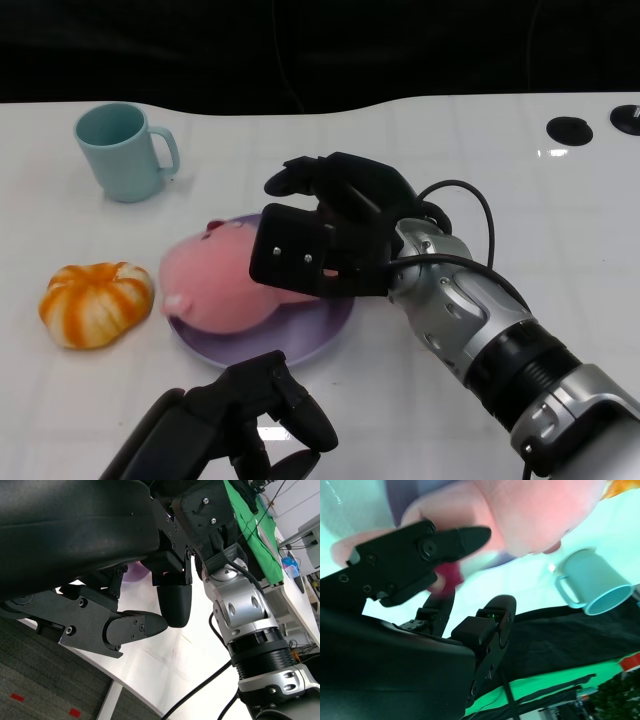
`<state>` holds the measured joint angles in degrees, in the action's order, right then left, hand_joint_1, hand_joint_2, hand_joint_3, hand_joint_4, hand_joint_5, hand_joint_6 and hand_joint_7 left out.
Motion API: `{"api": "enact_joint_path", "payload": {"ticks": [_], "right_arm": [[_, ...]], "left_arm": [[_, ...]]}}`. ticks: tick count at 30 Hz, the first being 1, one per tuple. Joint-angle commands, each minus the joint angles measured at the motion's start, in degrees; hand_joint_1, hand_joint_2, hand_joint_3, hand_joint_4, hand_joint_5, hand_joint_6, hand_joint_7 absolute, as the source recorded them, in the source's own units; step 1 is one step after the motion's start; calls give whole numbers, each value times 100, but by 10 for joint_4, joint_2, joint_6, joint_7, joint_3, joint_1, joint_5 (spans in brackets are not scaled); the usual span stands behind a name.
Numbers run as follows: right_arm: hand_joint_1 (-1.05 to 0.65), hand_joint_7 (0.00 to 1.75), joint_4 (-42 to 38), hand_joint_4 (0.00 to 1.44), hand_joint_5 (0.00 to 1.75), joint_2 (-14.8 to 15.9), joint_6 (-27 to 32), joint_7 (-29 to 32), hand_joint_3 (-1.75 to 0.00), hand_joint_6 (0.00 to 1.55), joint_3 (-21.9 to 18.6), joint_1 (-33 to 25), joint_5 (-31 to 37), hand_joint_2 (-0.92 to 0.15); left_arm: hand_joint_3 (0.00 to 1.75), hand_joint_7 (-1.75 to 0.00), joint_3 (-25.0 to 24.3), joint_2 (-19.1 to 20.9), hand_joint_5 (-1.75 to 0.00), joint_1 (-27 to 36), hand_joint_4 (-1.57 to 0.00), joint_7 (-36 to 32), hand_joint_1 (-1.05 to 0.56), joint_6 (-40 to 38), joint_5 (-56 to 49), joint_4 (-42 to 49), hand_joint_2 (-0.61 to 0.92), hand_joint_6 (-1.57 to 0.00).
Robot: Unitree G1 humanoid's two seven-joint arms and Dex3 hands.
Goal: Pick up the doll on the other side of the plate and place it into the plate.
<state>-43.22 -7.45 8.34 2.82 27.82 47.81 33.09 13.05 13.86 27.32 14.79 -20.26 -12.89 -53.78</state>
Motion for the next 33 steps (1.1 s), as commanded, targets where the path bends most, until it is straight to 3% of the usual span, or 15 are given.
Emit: {"api": "enact_joint_path", "payload": {"ticks": [1,8,17,23,28,33], "right_arm": [[-52,0,39,31,36,11,3,-30,-17,49,8,-7,1,-92],[-60,0,144,26,36,44,28,-117,-19,44,4,-32,-9,-92],[-59,1,361,29,40,121,72,-249,-22,45,-41,-115,-68,-92],[-52,7,483,38,65,162,77,-283,-19,58,-83,-194,-122,-92],[-38,15,567,56,84,190,65,-283,-12,74,-126,-275,-162,-92],[-22,26,629,60,112,221,51,-288,-14,85,-171,-342,-205,-92]], "left_arm": [[47,-141,-6,4,-169,-1,-67,-3,-34,1,0,-1,92,-56],[47,-142,-5,5,-169,-2,-66,-4,-33,10,-1,7,92,-56],[47,-140,1,2,-167,10,-65,-9,-30,27,-3,15,92,-54],[45,-140,6,-1,-170,4,-65,-12,-30,22,-8,19,92,-54],[45,-139,8,-4,-168,0,-63,-10,-31,15,-9,20,92,-53],[47,-139,3,-5,-170,-6,-65,-9,-30,11,-5,20,92,-54]]}}
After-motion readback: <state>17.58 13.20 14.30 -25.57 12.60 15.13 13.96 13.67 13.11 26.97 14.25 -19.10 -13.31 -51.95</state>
